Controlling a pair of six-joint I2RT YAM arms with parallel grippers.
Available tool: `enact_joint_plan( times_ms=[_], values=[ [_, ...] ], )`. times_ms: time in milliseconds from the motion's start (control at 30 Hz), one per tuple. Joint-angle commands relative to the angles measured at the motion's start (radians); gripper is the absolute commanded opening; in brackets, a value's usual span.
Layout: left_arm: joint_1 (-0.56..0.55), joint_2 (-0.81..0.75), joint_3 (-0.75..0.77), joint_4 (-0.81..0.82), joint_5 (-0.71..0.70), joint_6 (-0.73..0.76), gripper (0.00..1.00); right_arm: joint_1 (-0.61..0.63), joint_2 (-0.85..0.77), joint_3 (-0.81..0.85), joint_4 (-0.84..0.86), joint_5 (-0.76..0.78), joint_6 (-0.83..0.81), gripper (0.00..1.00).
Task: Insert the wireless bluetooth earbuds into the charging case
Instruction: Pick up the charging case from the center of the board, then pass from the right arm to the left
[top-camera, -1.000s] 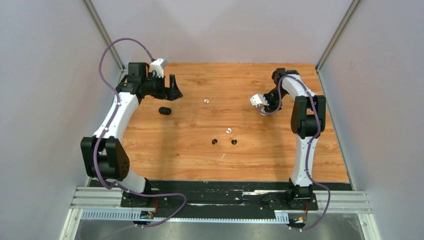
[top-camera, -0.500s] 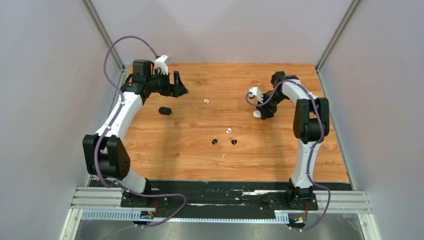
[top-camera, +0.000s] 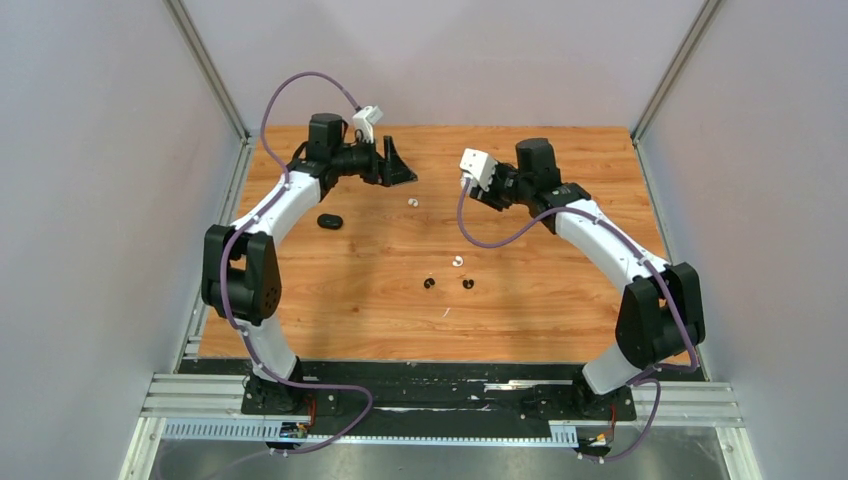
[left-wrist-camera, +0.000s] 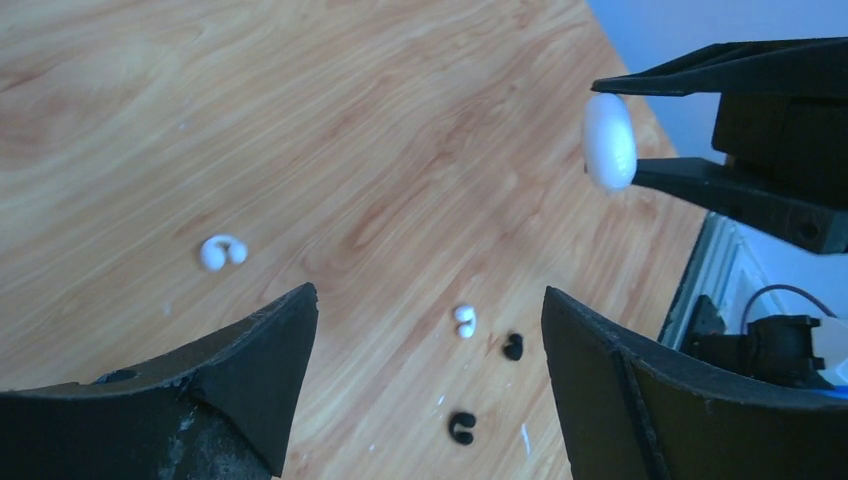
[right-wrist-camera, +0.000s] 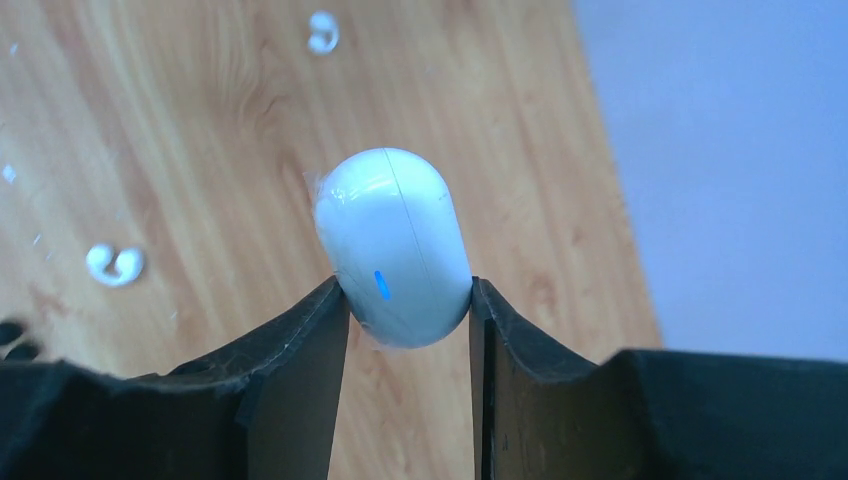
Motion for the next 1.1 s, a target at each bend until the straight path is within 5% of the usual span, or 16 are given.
enact_joint_plan(
  times_ms=[0,333,1067],
  values=[
    [-0.042,0.018,0.055,0.246,0.12,-0.127,0.87,0.079,-0.048,-0.018,0.3,0.151,0.047,0.07],
    [-0.067,0.0,-0.061,0.677,0.147,-0.344,0.81,0.183,-0.039,0.043,0.406,0.252,0.105,0.08],
    [-0.105,0.011,-0.03,0.646,0.176,-0.306,0.58,0.252,-0.016,0.054,0.476,0.26,0.076,0.07]
  ],
)
